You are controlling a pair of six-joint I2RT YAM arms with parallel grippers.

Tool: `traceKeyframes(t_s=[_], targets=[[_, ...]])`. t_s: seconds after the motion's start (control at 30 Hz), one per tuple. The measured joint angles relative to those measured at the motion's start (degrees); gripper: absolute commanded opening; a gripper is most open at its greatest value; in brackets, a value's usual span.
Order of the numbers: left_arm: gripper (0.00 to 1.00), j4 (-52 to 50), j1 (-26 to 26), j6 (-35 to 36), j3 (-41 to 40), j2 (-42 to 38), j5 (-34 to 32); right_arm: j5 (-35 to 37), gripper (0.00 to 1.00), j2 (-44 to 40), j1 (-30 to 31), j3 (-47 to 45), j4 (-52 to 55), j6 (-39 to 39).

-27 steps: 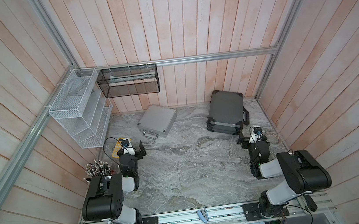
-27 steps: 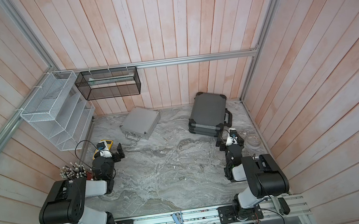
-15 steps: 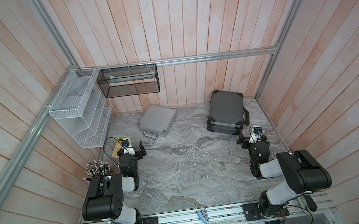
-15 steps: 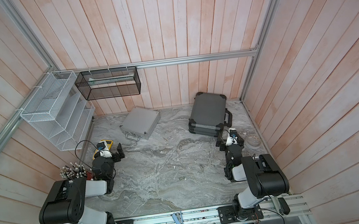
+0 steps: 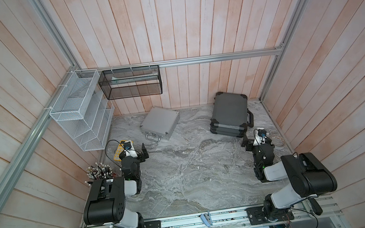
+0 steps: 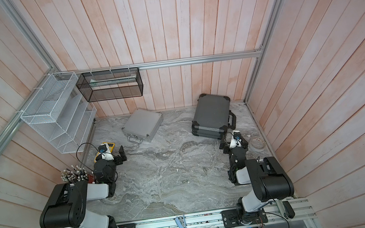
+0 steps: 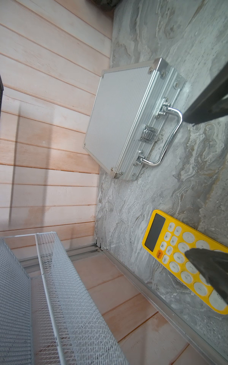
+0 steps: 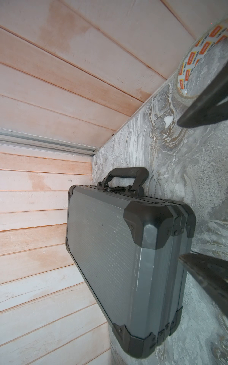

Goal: Open the poker set cases
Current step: Move the poker set case to the center of the board.

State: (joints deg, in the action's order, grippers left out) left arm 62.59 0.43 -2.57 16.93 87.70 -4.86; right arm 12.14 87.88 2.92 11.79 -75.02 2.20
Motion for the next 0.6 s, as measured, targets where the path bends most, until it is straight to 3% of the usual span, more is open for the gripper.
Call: traceKeyframes(t_s=[0.27, 0.4, 0.6], targets=[[1.0, 0.0, 0.0, 0.0, 0.0, 0.0, 0.0, -0.02, 0.94, 0.0, 0.0, 0.0, 0.0, 0.33], [0.88, 0.0, 0.0, 0.07, -0.02, 0.0, 0.0, -0.04, 0.86, 0.0, -0.02, 0.0, 0.0, 0.59], [0.86, -5.4, -0.11, -0.28, 1.03, -2.73, -1.95, -0.26, 0.74, -1.62, 0.0, 2.12, 5.9, 0.72]])
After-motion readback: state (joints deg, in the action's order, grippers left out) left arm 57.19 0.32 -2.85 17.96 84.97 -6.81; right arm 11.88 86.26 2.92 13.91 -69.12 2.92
